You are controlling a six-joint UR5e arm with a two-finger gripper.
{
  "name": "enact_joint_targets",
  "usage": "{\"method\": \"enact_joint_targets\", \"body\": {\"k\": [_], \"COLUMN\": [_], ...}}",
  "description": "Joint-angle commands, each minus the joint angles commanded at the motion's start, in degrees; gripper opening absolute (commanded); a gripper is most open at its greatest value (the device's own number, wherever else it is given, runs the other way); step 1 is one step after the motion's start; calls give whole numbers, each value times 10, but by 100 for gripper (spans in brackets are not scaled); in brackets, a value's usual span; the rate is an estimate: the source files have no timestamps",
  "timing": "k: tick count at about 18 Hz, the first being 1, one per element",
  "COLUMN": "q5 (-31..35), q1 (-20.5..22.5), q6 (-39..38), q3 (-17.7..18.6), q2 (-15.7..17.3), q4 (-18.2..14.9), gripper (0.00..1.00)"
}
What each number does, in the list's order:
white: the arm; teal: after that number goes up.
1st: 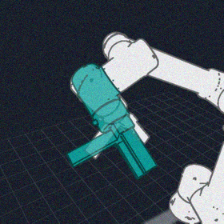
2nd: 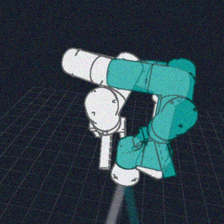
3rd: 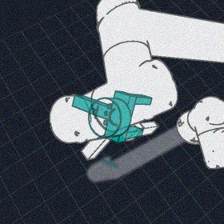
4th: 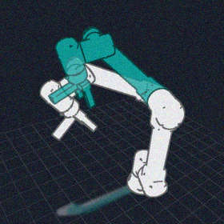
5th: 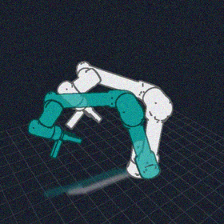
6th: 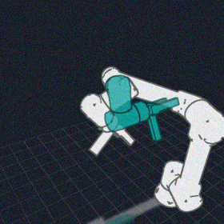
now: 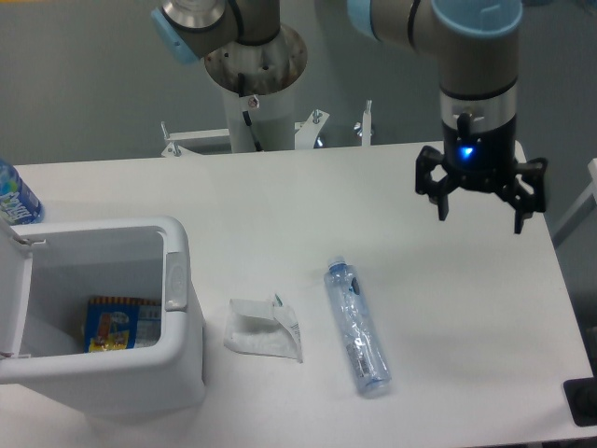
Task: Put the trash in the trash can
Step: 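Move the gripper from its start pose toward the white tissue, then lower the open gripper onto the crumpled white tissue and close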
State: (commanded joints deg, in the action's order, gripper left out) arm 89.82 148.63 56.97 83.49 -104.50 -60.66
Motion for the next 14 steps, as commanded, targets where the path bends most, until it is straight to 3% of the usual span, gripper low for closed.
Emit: {"method": "enact_joint_targets", "body": {"k": [4, 10, 14], "q5": [-1, -26, -80], "q1": [-45, -103, -109], "q6": [-61, -90, -92], "q3": [17, 41, 92], "q2": [-26, -56, -54], "q4": [38, 41, 45], "gripper": [100, 100, 100]}}
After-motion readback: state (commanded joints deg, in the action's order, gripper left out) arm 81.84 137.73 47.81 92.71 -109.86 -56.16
